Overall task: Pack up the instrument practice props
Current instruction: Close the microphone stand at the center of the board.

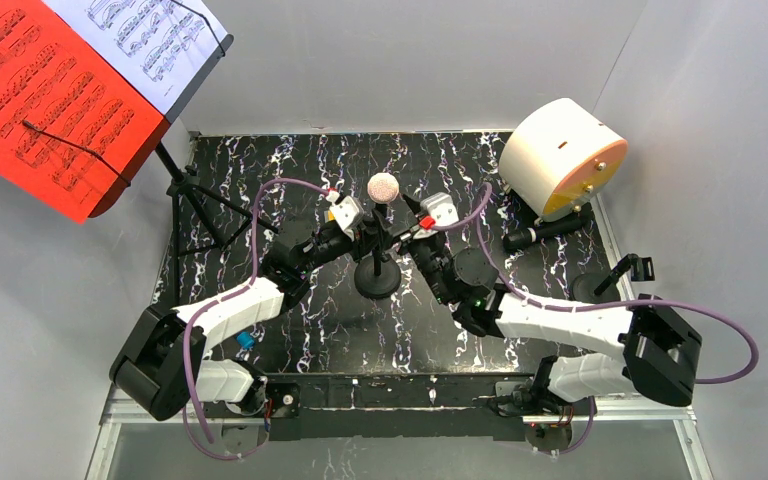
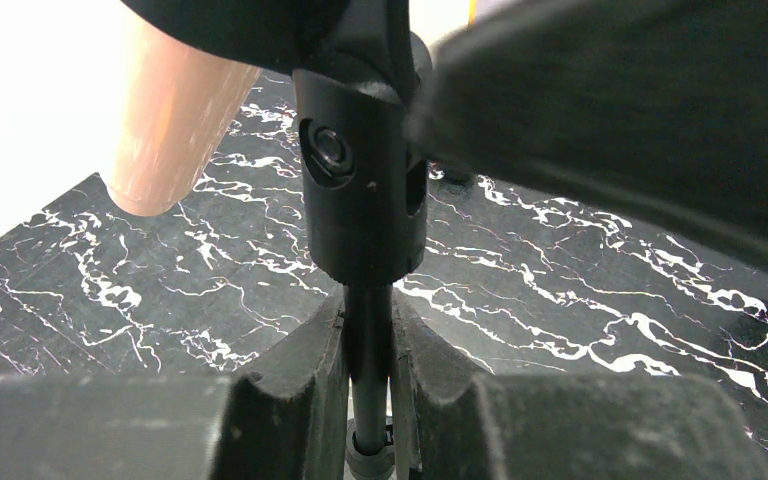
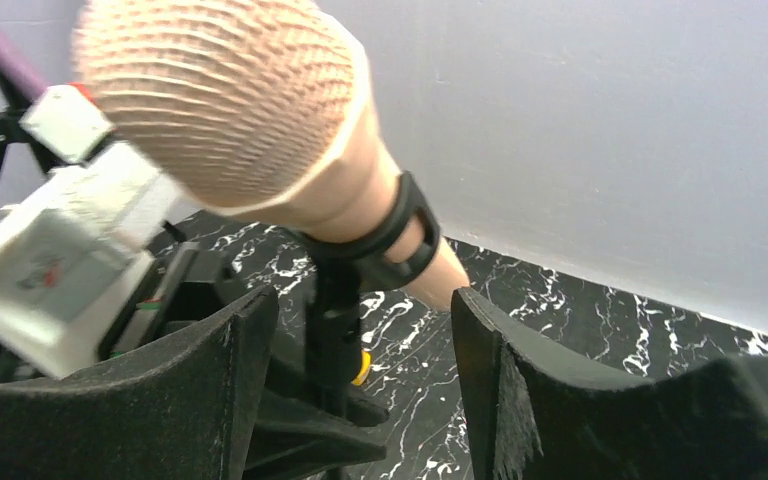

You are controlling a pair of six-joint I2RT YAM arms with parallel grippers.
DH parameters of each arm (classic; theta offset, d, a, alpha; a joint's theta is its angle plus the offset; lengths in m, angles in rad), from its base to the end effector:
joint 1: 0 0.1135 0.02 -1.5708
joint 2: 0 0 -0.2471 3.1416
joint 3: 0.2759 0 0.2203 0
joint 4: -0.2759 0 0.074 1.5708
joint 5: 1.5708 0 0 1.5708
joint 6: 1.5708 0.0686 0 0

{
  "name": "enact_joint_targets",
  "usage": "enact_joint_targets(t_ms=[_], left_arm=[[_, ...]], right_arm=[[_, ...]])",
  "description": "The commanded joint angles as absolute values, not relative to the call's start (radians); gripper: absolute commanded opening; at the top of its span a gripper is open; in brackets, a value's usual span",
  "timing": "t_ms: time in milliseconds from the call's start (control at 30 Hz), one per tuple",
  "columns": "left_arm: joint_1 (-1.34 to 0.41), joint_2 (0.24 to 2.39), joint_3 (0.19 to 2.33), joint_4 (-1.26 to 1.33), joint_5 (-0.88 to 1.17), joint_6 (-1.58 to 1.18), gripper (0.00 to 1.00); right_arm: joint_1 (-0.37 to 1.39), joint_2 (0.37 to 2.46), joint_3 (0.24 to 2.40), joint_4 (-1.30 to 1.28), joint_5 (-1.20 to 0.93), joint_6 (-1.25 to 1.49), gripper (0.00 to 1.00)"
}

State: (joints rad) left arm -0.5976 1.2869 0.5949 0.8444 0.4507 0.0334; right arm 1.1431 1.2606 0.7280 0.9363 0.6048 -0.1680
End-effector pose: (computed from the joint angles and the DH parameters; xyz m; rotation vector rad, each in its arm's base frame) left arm 0.2200 -0.1859 0.2823 0.8073 1.2415 -0.7791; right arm 0.1506 0.2364 0.3441 -0.2671 1.2281 0.4931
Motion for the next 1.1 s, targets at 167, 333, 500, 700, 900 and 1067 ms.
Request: enact_joint_targets(t_ms=[167,333,500,700,900,1067], left_arm=[[-0.600,1.276,0.589,0.917,0.475,0.037,0.00],[-0.600,1.275,0.587,0.925,0.478,0.035,0.00],[-0.602,1.275,0.587,0.929,0.476,0.034,0.00],[-0.610,1.271,0.584,0.933,0.472,0.028,0.01],[-0.611,1.233,0.571,0.935,0.446,0.007,0.17],[-0.611,1.180,0.546,0.935,0.402,-0.051,0.28]], right_arm=[[1.083,1.327,0.774,1.034,0.616,-0.042,0.66],[1.072,1.346,0.787,1.002,0.578,0.022,0.61],[1.072,1.359,0.794,0.978,0.556,0.051,0.49],[1.067,1.344,0.780,0.960,0.467,0.023,0.12],[1.064,1.311,0.723,0.964,0.372,0.002,0.01],[1.064,1.271,0.658,0.991,0.317,-0.040,0.01]])
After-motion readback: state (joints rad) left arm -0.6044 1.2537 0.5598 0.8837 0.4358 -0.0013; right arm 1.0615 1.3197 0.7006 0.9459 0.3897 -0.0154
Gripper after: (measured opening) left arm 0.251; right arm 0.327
